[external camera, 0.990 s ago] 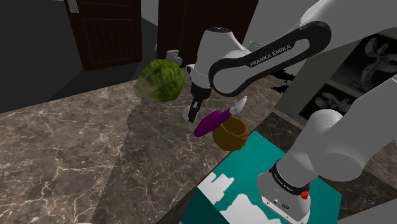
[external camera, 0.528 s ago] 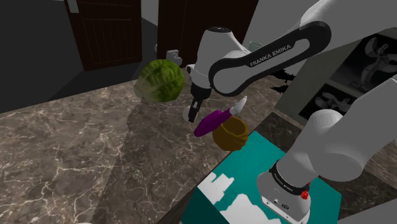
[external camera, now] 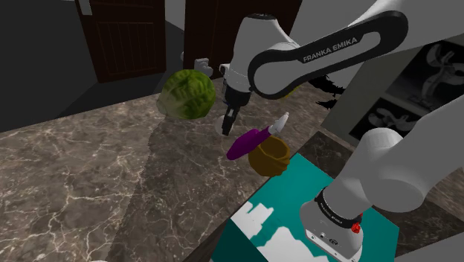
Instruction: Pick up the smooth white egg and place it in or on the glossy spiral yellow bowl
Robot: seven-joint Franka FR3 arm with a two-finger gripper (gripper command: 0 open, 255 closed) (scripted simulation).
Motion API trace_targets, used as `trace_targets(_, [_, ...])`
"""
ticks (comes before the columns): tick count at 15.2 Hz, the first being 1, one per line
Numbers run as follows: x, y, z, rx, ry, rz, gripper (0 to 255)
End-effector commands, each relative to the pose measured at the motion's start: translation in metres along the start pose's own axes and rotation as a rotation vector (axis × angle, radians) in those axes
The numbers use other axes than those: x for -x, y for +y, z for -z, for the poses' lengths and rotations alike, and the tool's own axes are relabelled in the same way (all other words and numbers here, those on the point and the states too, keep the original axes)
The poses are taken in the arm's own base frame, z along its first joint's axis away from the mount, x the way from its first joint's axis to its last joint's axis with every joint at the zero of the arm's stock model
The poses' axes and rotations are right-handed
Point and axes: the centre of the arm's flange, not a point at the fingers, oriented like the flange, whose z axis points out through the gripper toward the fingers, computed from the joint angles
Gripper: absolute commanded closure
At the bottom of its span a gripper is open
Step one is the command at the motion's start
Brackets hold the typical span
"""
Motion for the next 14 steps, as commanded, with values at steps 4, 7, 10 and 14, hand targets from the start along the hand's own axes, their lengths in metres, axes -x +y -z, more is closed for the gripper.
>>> trace_targets(4, [-0.001, 0.001, 0.026, 0.0, 0.0, 0.0, 255])
trace_targets(7, [-0.001, 0.001, 0.042, 0.0, 0.0, 0.0, 255])
trace_targets(10, [-0.002, 0.001, 0.058, 0.0, 0.0, 0.0, 255])
trace_targets(14, [-0.002, 0.002, 0.079, 0.0, 0.0, 0.0, 255])
